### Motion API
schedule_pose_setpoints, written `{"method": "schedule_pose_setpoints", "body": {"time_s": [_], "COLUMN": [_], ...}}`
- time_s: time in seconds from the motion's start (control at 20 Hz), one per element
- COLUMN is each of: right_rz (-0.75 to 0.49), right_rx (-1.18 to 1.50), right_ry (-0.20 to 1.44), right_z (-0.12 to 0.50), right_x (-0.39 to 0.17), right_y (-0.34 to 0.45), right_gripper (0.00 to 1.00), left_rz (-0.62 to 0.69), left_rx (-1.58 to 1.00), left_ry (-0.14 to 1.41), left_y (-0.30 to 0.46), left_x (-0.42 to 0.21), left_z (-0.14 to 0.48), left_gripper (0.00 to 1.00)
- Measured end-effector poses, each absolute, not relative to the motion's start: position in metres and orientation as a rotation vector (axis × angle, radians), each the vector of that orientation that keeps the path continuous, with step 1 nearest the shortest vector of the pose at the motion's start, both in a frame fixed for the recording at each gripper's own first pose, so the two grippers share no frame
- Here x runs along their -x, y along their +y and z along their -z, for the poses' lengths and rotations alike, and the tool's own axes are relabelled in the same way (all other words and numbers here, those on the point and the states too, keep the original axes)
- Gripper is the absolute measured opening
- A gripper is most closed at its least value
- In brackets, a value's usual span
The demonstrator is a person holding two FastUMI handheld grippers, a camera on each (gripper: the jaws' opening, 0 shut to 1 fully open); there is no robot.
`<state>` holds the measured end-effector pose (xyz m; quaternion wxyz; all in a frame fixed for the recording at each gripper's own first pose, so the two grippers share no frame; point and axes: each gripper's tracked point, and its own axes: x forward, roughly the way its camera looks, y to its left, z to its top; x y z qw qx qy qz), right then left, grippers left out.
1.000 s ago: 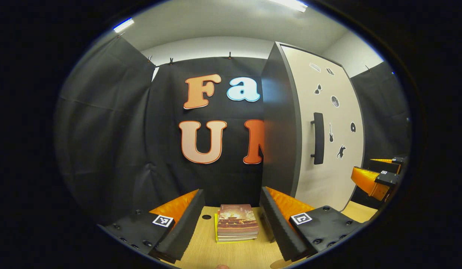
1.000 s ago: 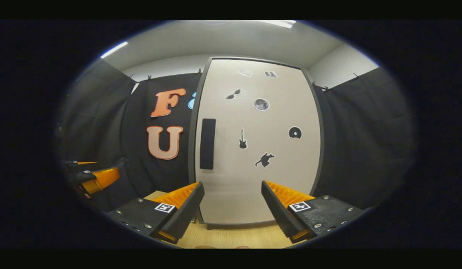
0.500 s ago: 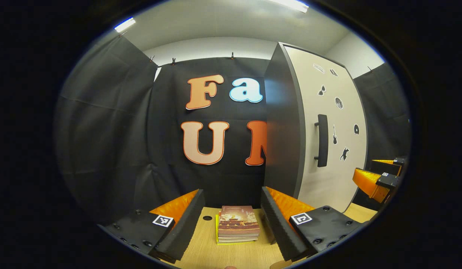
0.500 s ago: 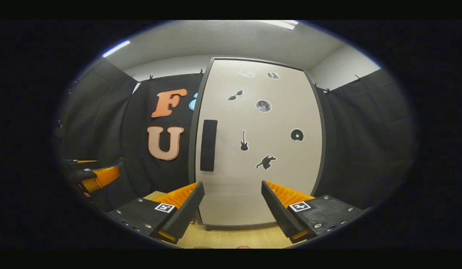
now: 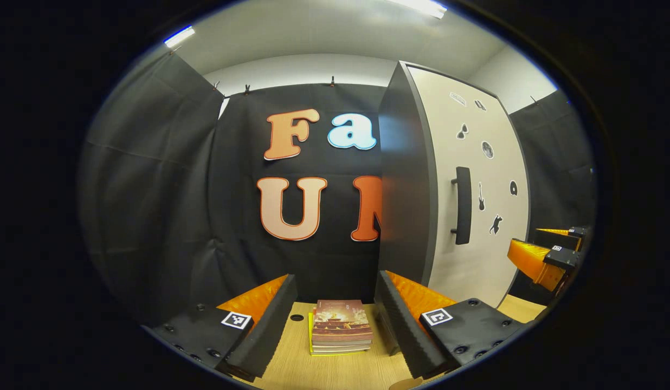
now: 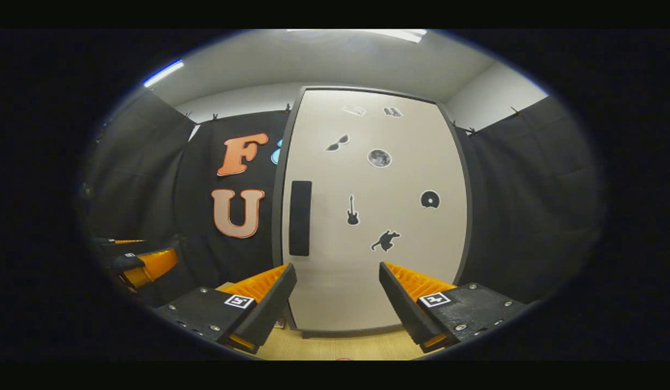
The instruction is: Open the cabinet door with the right hand, grasp the bottle in the cabinet with the left hand and place it on the coaster, then close the cabinet door with the right hand.
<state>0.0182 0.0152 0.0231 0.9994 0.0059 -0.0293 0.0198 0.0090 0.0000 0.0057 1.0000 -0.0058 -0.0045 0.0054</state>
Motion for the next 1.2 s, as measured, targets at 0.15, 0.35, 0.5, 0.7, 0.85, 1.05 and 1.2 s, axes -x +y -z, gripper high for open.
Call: {"method": "schedule_pose_setpoints", "body": {"time_s": [0.15, 0.35, 0.5, 0.7, 0.85, 1.05, 1.2], "right_rz": [-0.075, -0.117, -0.121, -0.106, -0.087, -0.061, -0.04], "right_rx": [-0.028, -0.048, -0.064, -0.071, -0.072, -0.073, -0.067], "right_ry": [-0.078, -0.066, -0.058, -0.029, -0.024, -0.013, 0.001], "right_z": [-0.035, -0.041, -0.045, -0.043, -0.043, -0.039, -0.038], "right_x": [-0.035, -0.071, -0.1, -0.128, -0.138, -0.145, -0.145], "right_y": [0.031, 0.054, 0.065, 0.071, 0.073, 0.073, 0.073], "right_gripper": [0.95, 0.93, 0.9, 0.79, 0.62, 0.38, 0.35], "left_rz": [-0.014, -0.033, -0.048, -0.06, -0.059, -0.032, -0.003], "left_rx": [0.019, 0.008, -0.002, -0.01, -0.009, 0.001, 0.004], "left_ry": [-0.004, 0.011, 0.028, 0.043, 0.039, 0.042, 0.052], "left_y": [0.003, 0.012, 0.02, 0.031, 0.037, 0.041, 0.043], "left_x": [-0.01, -0.012, -0.013, -0.017, -0.022, -0.031, -0.036], "left_z": [-0.003, 0.006, 0.016, 0.022, 0.023, 0.027, 0.033], "left_gripper": [0.98, 0.98, 0.98, 0.98, 0.98, 0.98, 0.98]}}
